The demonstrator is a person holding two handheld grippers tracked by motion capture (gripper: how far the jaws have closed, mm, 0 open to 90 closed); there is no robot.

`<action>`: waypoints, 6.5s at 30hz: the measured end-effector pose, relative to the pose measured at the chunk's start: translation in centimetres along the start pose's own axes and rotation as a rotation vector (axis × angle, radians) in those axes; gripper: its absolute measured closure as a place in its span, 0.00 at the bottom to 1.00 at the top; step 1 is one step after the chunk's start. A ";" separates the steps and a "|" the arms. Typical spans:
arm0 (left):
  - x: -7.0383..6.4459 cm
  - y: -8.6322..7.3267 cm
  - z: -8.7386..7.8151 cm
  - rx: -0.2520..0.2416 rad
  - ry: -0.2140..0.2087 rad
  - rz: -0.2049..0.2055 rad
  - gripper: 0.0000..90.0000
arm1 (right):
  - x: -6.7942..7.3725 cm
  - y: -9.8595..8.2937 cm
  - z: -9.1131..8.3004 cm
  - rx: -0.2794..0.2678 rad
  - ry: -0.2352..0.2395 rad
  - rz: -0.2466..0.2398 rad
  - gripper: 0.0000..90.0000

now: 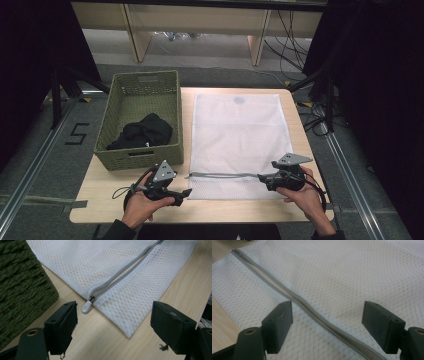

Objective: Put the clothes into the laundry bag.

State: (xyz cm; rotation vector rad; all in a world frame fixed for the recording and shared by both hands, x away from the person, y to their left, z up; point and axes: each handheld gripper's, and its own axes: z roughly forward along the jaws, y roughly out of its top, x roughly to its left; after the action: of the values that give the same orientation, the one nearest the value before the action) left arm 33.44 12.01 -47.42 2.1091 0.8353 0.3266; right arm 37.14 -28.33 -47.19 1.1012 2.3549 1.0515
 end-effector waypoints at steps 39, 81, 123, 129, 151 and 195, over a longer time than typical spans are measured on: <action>0.3 0.0 0.4 0.014 -0.003 -0.009 0.24 | 0.8 2.4 3.6 0.061 -0.038 -0.033 0.35; 0.5 0.0 0.4 0.019 -0.005 -0.001 0.25 | 0.5 3.5 7.6 0.193 0.026 -0.187 0.72; 1.1 1.5 -1.6 -0.075 -0.014 -0.070 0.27 | -0.2 5.1 7.1 0.126 -0.039 -0.232 0.99; 2.3 3.5 -4.6 -0.108 0.037 -0.092 0.26 | -0.2 5.6 6.6 0.112 -0.055 -0.256 0.99; 18.2 8.2 -4.7 0.182 0.320 -0.184 0.24 | -0.4 8.7 4.6 0.022 -0.090 -0.281 0.99; 21.7 4.8 5.6 0.502 0.182 -0.253 0.32 | -0.3 8.1 5.6 0.049 -0.049 -0.306 0.99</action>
State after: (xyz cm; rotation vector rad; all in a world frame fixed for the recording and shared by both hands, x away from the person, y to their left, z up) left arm 54.51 20.87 -48.46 2.4135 1.3935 0.1867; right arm 44.61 -22.40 -44.94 0.7402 2.4217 0.8516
